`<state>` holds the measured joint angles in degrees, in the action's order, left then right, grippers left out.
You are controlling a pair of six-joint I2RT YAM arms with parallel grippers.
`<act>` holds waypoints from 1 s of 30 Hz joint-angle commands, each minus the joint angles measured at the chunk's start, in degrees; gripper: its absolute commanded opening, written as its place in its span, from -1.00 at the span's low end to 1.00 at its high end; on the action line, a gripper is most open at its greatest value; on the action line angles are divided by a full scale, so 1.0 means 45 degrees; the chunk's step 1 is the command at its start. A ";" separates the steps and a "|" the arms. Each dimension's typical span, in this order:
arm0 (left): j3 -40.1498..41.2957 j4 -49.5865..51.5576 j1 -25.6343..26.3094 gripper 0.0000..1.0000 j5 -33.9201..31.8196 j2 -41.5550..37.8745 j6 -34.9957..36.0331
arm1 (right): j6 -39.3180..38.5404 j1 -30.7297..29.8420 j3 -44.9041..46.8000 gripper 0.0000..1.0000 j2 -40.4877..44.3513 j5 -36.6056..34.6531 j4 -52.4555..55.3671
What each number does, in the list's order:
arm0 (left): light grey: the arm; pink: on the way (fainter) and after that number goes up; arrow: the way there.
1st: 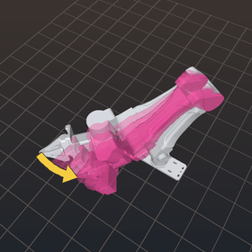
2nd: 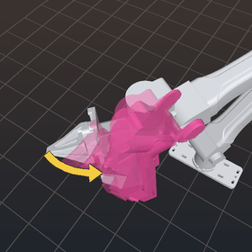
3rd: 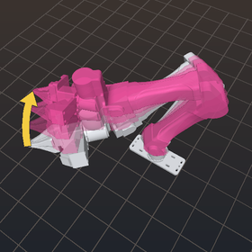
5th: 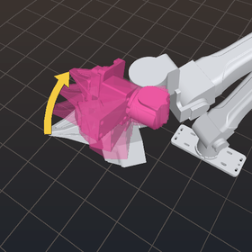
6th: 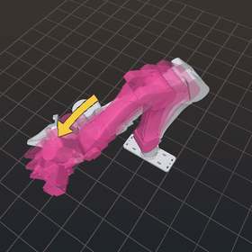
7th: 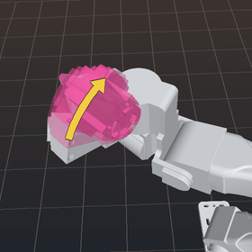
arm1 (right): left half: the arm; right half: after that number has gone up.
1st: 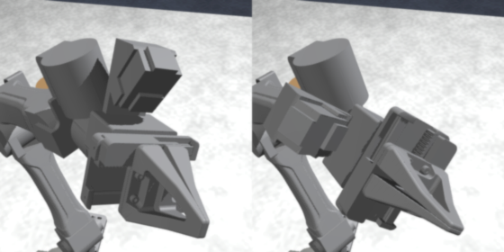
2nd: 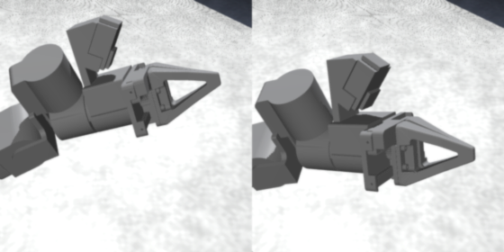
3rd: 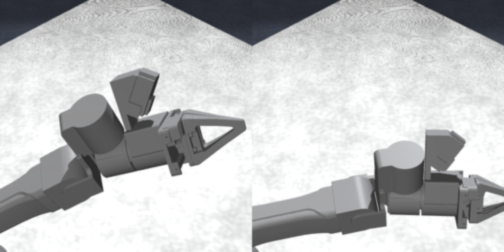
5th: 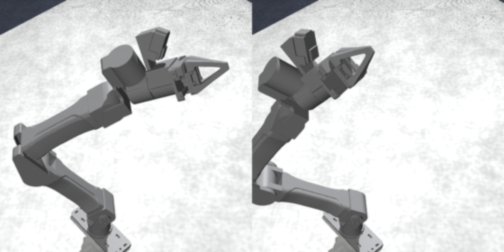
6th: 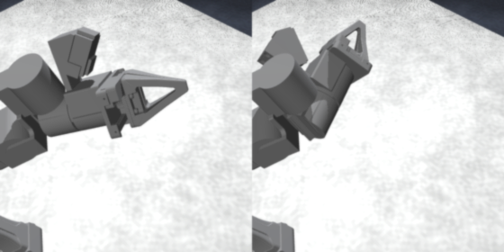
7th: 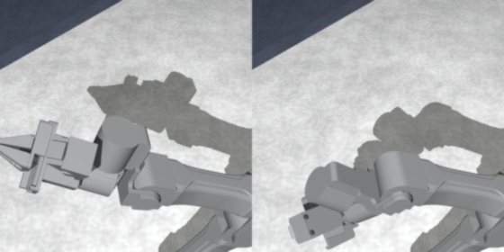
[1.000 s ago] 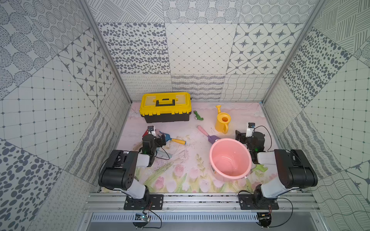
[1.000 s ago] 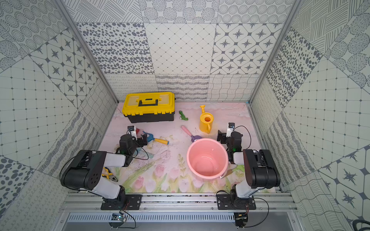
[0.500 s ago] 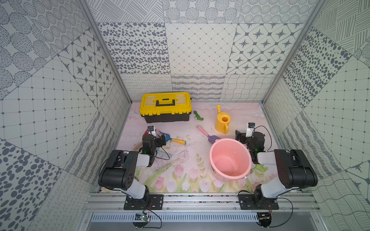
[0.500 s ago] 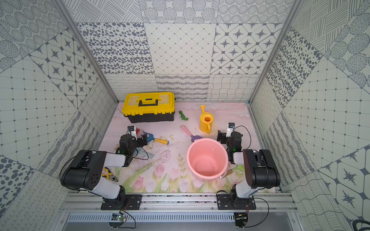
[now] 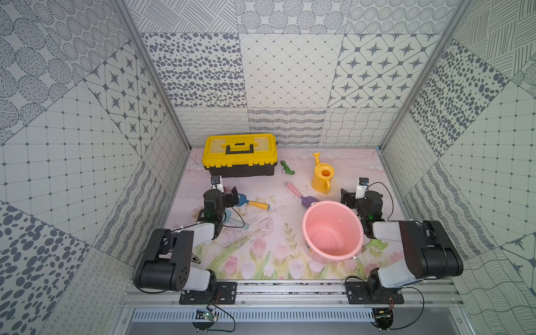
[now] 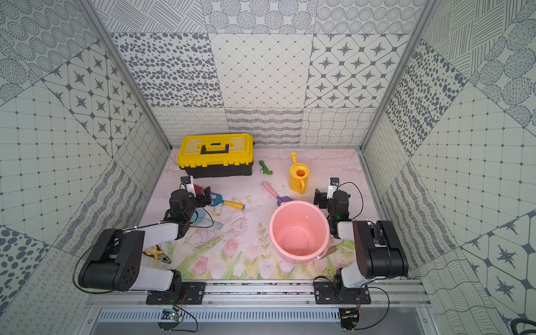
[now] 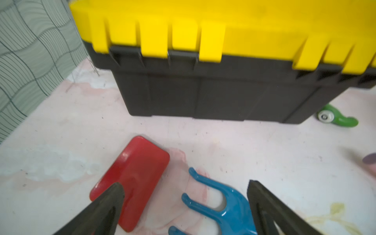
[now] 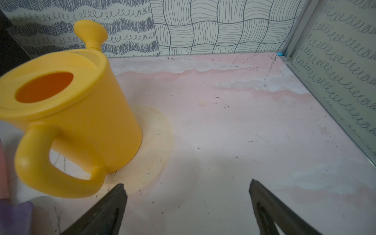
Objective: Organize the gardening tools
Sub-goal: Move the container to the center of the board.
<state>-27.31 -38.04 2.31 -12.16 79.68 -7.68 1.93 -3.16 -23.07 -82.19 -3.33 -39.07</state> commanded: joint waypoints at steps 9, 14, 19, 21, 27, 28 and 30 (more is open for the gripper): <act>-0.5142 1.1098 -0.0120 0.99 -0.0626 -0.4530 -0.8507 | 0.8138 -0.0199 -0.3825 0.94 0.6185 -0.1951 0.9973; -0.4240 1.1561 0.1911 0.99 -0.0179 -0.5578 -1.0436 | 0.7162 -0.0233 -0.3632 0.94 0.8194 0.0780 1.1346; -0.2821 1.0984 0.5853 0.99 -0.2494 -0.6108 -1.0458 | 0.6249 -0.0911 -0.4336 0.76 0.8974 0.0576 1.5252; -0.2432 1.1202 0.7014 0.99 -0.3222 -0.6158 -1.0256 | 0.5956 -0.1839 -0.4272 0.64 0.9187 0.0516 1.5934; -0.1149 1.1249 0.9091 0.99 -0.4677 -0.7395 -0.9441 | 0.6579 -0.6491 -0.4596 0.55 0.9041 -0.2807 1.8116; -0.1054 1.1311 0.9140 0.99 -0.4562 -0.7619 -0.9332 | 0.6799 -0.6997 -0.4626 0.52 0.8963 -0.3072 1.8443; -0.0825 1.1368 0.9261 0.99 -0.4431 -0.8048 -0.9070 | 0.7217 -0.7608 -0.4722 0.51 0.8869 -0.3311 1.9177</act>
<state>-33.19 10.68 41.01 -26.22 46.85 -49.67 31.79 -34.52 -42.39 -41.98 -12.62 41.01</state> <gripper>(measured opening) 0.994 0.757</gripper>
